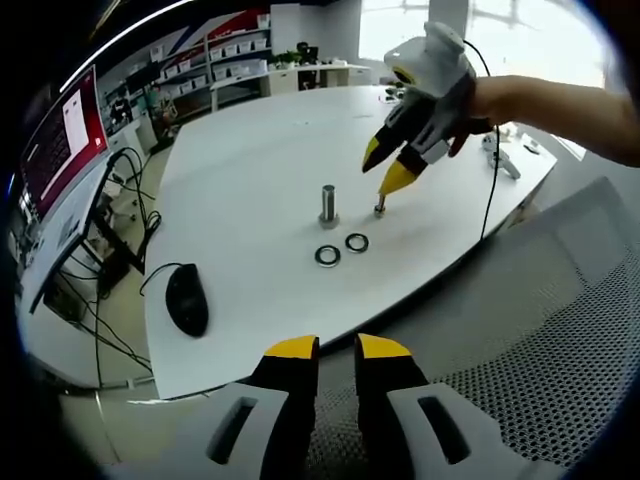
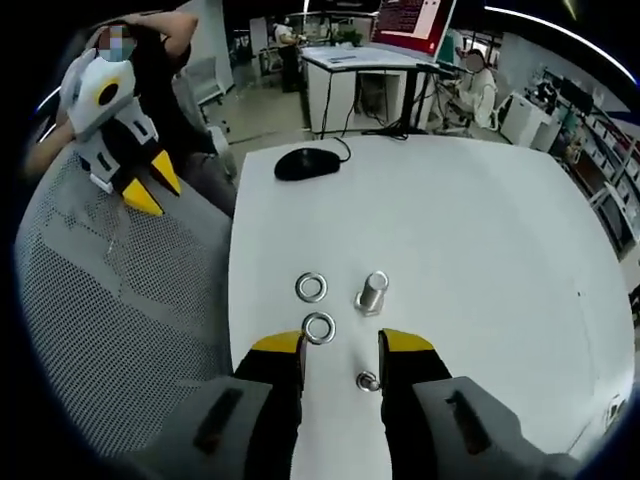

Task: Place the washer onto the threaded stud by aligning its center hole with the stud, sliding it down to the base, and recovering from edge contact or off-axis alignment until the washer reaches the visible bottom stop.

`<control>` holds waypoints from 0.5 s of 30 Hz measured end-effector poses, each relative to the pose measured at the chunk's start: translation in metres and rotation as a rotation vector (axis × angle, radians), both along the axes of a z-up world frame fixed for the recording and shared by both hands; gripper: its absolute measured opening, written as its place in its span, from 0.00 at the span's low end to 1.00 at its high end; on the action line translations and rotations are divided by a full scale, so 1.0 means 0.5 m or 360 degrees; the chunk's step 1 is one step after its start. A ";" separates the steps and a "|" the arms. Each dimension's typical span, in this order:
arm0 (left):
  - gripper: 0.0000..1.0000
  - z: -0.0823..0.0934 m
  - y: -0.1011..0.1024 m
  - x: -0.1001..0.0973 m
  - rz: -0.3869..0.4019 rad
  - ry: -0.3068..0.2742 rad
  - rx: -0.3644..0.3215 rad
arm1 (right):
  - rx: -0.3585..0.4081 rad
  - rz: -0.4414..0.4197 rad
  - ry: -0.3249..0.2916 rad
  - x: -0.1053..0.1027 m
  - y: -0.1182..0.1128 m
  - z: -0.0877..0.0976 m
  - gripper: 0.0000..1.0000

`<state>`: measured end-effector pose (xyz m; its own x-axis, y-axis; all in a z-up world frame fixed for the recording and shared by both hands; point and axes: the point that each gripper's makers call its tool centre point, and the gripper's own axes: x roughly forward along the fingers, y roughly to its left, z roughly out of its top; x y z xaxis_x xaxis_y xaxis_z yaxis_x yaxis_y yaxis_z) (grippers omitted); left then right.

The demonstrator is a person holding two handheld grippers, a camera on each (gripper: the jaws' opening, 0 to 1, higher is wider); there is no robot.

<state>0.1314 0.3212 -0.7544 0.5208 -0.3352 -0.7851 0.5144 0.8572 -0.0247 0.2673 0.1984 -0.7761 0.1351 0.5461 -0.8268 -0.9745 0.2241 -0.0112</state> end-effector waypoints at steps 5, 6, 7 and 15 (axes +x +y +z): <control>0.12 -0.002 0.001 0.000 0.0000 0.0003 0.0001 | -0.0090 0.0106 -0.0002 -0.020 0.008 -0.008 0.31; 0.12 -0.002 0.000 -0.001 -0.0001 0.0002 0.0002 | -0.0117 0.0130 -0.0005 -0.024 0.009 -0.014 0.31; 0.12 -0.001 0.000 -0.001 0.0000 0.0001 0.0002 | -0.0140 0.0146 -0.0006 -0.026 0.009 -0.019 0.31; 0.12 -0.004 0.003 0.002 0.0000 0.0000 0.0001 | -0.0399 0.0337 -0.0057 -0.038 -0.014 -0.067 0.31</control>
